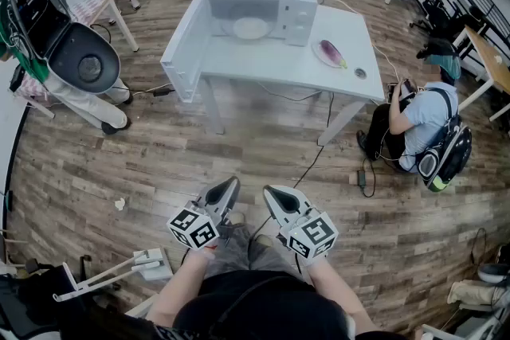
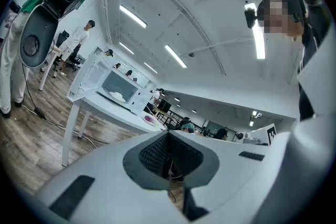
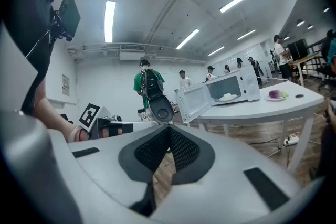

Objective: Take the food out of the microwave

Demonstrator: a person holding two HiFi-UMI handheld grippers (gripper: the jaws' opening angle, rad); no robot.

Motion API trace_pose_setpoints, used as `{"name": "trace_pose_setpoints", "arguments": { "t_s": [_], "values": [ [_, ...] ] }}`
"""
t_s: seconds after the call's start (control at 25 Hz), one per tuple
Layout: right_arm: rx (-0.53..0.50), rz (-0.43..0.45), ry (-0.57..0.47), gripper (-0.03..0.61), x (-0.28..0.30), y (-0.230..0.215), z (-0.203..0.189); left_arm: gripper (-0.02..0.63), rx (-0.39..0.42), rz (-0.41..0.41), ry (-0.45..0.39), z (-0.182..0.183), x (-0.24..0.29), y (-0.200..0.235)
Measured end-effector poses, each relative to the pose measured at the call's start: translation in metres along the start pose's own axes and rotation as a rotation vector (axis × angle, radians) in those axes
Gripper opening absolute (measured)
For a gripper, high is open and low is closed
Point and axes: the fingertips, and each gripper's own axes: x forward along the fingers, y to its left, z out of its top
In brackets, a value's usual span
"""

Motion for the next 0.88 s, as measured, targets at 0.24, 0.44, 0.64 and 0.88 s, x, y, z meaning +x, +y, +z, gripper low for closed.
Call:
{"name": "trace_pose_setpoints", "arguments": {
  "t_s": [0.24, 0.44, 0.64, 0.88],
  "values": [
    [0.008, 0.011, 0.015, 0.017, -0.002, 0.009, -0.004, 0.011, 0.001, 0.007, 0.02, -0.006, -0.004, -0.002],
    [0.015, 0.001, 0.015, 0.018, -0.008, 0.006, -0.009, 0.011, -0.013, 0.014, 0.012, -0.01, -0.004, -0.004],
    [0.047, -0.007, 0.001, 0.018, -0.015, 0.002, -0.01, 0.011, -0.019, 0.016, 0.004, -0.011, -0.001, -0.009],
    [0.085, 0.015, -0.029, 0.018, -0.013, 0.0, -0.009, 0.011, 0.006, -0.005, 0.007, -0.007, 0.003, -0.013]
  ]
}}
